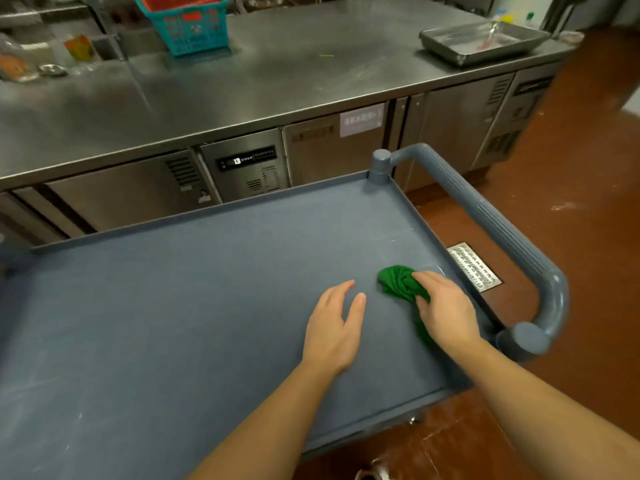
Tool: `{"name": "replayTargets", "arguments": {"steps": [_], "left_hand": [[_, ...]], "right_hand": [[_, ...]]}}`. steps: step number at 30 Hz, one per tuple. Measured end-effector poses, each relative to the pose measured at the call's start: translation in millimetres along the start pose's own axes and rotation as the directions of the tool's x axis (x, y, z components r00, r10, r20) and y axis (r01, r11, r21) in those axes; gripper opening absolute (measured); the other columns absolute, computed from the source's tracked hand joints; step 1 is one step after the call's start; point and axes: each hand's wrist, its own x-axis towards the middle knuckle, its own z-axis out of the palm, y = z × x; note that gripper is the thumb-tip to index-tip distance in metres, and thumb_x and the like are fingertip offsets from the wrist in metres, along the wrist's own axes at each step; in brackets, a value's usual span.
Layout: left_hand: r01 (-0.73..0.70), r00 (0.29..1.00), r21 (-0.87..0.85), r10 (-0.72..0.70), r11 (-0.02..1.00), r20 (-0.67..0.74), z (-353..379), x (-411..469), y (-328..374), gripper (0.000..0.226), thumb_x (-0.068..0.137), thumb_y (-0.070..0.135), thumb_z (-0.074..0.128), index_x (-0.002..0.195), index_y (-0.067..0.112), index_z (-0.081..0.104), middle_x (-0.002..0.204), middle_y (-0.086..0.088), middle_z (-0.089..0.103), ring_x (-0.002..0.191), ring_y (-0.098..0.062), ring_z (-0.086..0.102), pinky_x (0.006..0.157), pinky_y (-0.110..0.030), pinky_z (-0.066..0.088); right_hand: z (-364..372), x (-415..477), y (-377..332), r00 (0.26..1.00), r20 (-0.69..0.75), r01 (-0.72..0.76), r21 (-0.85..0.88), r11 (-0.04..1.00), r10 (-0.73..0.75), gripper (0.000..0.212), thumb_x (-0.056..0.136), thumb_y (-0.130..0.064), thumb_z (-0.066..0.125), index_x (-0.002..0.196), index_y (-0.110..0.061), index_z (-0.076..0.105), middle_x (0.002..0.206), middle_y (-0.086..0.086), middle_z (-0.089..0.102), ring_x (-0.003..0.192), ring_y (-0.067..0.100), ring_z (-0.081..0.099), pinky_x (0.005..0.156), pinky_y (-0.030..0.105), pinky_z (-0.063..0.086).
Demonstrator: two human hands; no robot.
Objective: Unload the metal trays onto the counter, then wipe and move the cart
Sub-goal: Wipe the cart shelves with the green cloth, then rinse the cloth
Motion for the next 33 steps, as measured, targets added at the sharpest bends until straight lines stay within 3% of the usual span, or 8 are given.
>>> {"name": "replayTargets", "arguments": {"steps": [7, 11, 16, 22, 29, 33], "left_hand": [[-0.054, 0.996, -0.02, 0.055, 0.998, 0.07, 9, -5, 7, 0.044, 0.099, 0.042, 0.044, 0.139, 0.026, 0.046, 0.142, 0.009, 0.044, 0.132, -0.004, 0.037, 0.111, -0.025, 0.029], [-0.035, 0.998, -0.02, 0.036, 0.999, 0.044, -12, -16, -8, 0.044, 0.098, 0.042, 0.044, 0.139, 0.026, 0.046, 0.141, 0.009, 0.045, 0.13, -0.003, 0.039, 0.11, -0.026, 0.031], [0.006, 1.0, 0.016, -0.005, 1.0, -0.019, -65, -40, -40, 0.045, 0.099, 0.043, 0.043, 0.14, 0.025, 0.045, 0.143, 0.009, 0.043, 0.132, -0.003, 0.036, 0.106, -0.016, 0.025], [0.128, 0.978, -0.008, -0.128, 0.992, -0.168, -155, -90, -97, 0.046, 0.099, 0.046, 0.04, 0.141, 0.029, 0.042, 0.142, 0.014, 0.04, 0.13, 0.001, 0.034, 0.102, -0.015, 0.024], [0.27, 0.881, -0.046, -0.266, 0.962, -0.392, -260, -175, -165, 0.044, 0.099, 0.043, 0.041, 0.141, 0.029, 0.042, 0.137, 0.018, 0.04, 0.12, 0.01, 0.032, 0.097, -0.01, 0.022], [0.306, 0.809, -0.083, -0.305, 0.948, -0.502, -306, -225, -194, 0.04, 0.099, 0.039, 0.043, 0.139, 0.029, 0.046, 0.13, 0.021, 0.043, 0.117, 0.011, 0.035, 0.098, -0.011, 0.025]], "right_hand": [[-2, -27, 0, 0.987, -0.081, -0.137, 0.003, 0.991, 0.137, 0.041, 0.079, -0.001, 0.066, 0.12, -0.009, 0.065, 0.12, 0.007, 0.065, 0.102, 0.034, 0.063, 0.08, 0.041, 0.053], [16, -48, -43, 0.991, -0.077, -0.109, 0.003, 0.994, 0.109, 0.042, 0.075, 0.0, 0.069, 0.116, -0.007, 0.067, 0.114, 0.01, 0.068, 0.096, 0.036, 0.065, 0.078, 0.039, 0.053], [57, -68, -111, 0.998, -0.051, 0.032, 0.037, 0.999, -0.03, 0.049, 0.058, 0.006, 0.078, 0.106, -0.004, 0.071, 0.101, 0.014, 0.071, 0.082, 0.036, 0.069, 0.07, 0.041, 0.057], [108, -94, -217, 0.977, 0.034, 0.206, 0.127, 0.97, -0.212, 0.048, 0.06, 0.004, 0.078, 0.106, -0.004, 0.071, 0.101, 0.013, 0.071, 0.083, 0.034, 0.068, 0.071, 0.04, 0.058], [164, -153, -361, 0.859, 0.155, 0.443, 0.257, 0.859, -0.489, 0.049, 0.057, 0.003, 0.081, 0.104, -0.005, 0.071, 0.1, 0.01, 0.072, 0.083, 0.032, 0.069, 0.071, 0.041, 0.059], [189, -195, -438, 0.764, 0.229, 0.534, 0.3, 0.79, -0.603, 0.042, 0.064, -0.004, 0.077, 0.104, -0.01, 0.069, 0.098, 0.002, 0.071, 0.083, 0.025, 0.067, 0.071, 0.034, 0.056]]}}
